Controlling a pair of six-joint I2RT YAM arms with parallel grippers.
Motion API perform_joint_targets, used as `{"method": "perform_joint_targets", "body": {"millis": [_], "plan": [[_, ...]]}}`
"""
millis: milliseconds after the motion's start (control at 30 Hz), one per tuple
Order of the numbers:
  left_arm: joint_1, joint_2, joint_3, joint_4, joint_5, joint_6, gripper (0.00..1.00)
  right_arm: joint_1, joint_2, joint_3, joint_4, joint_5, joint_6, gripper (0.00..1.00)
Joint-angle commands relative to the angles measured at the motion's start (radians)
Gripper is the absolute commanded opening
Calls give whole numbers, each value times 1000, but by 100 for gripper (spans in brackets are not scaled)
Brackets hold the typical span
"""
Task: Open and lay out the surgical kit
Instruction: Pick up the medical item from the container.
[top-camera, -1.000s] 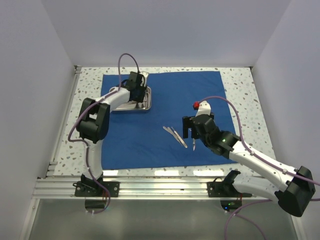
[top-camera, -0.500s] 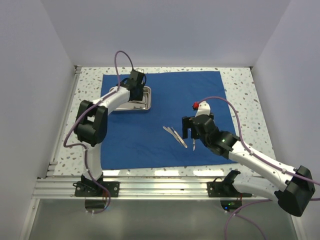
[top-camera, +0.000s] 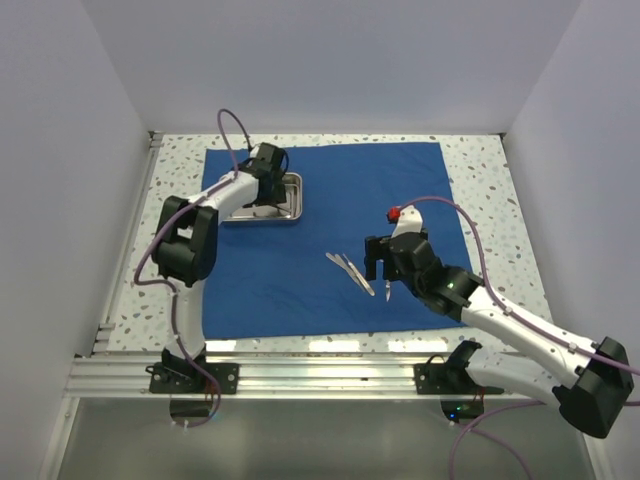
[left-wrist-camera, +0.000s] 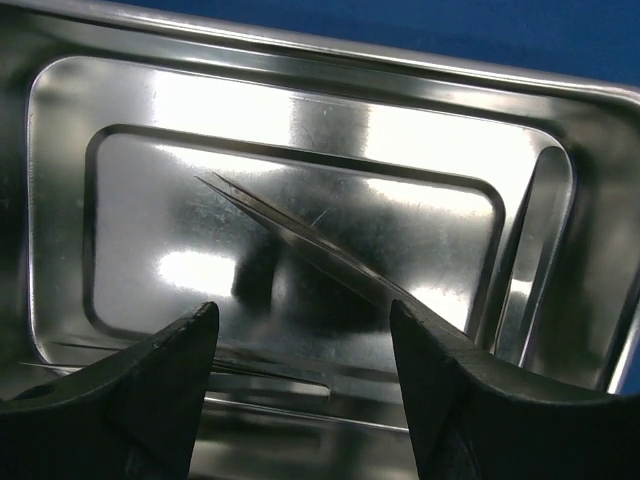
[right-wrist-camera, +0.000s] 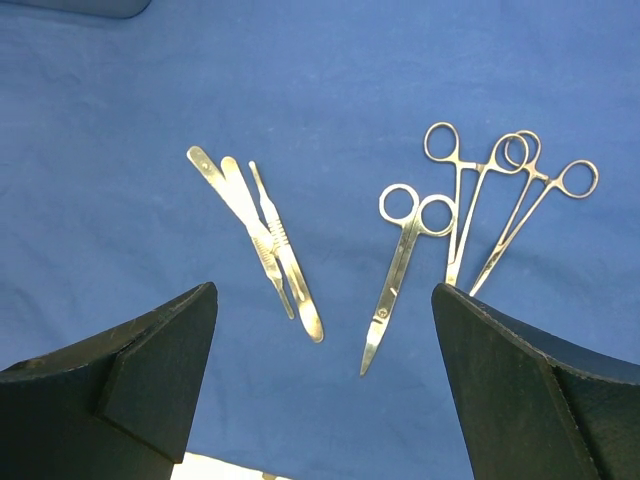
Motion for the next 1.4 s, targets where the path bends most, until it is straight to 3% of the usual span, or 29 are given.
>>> {"method": "perform_joint_targets", "body": {"millis": [0,333,500,700,833,1367], "plan": [[21,25,28,31,-7,-47,73,-3,-32,-11,38,-21,-5,93],[37,115,103,62,31,-47,70,-3,-40,-19,37,-18,-5,93],[41,152,144,53,59,-39,59,-3,-38,-21,35,-12,-6,93],[44,166,146,70,79,-38,28,-3,-29,-21,34,0,-8,93],[44,170,144,73,77,-32,0,-3,-26,-21,35,5,-6,93],[44,-56,173,76,-2,31,0,-6,-26,-27,41,3,-3,93]]}}
